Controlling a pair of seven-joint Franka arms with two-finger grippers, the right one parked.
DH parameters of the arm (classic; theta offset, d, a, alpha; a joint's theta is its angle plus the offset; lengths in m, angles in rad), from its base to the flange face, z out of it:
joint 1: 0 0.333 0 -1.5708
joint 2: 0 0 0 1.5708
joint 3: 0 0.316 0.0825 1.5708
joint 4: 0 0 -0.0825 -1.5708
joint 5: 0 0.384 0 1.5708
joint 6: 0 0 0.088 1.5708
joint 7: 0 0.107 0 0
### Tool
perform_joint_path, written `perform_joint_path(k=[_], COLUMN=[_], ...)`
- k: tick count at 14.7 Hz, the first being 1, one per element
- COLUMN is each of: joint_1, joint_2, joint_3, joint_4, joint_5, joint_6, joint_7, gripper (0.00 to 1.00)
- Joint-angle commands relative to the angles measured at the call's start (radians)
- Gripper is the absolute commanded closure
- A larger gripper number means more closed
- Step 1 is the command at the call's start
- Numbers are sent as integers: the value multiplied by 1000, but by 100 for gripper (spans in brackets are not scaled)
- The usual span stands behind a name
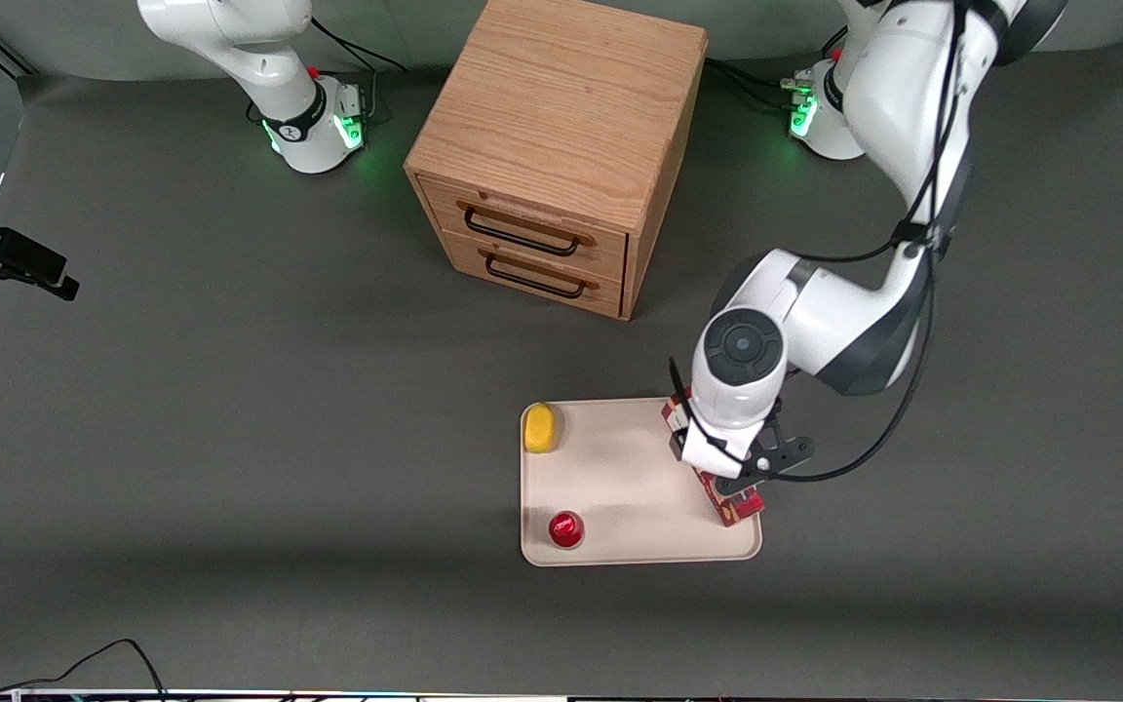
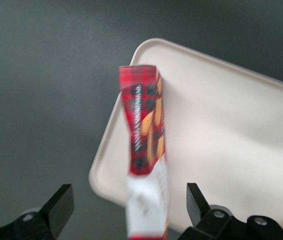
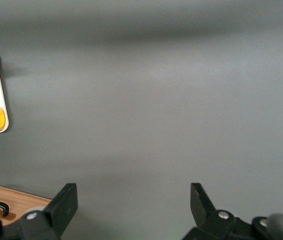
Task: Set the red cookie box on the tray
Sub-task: 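Open the left gripper, release the box, and withdraw the arm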
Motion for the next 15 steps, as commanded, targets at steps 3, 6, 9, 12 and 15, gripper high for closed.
perform_joint_path(k=[3,6,9,12,15], joint_1=[125,126,126,126,126], joint_2=[-319,-508,-660,-766,-795], joint_3=[21,191,286,363,432], joint_4=[-239,-393,-544,-622,-598], joint_5=[-89,-197,-199,-196,-194], joint_6=[-84,-93,-72,-70,-86], joint_7=[354,615,778,940,1040], gripper=[0,0,0,0,0])
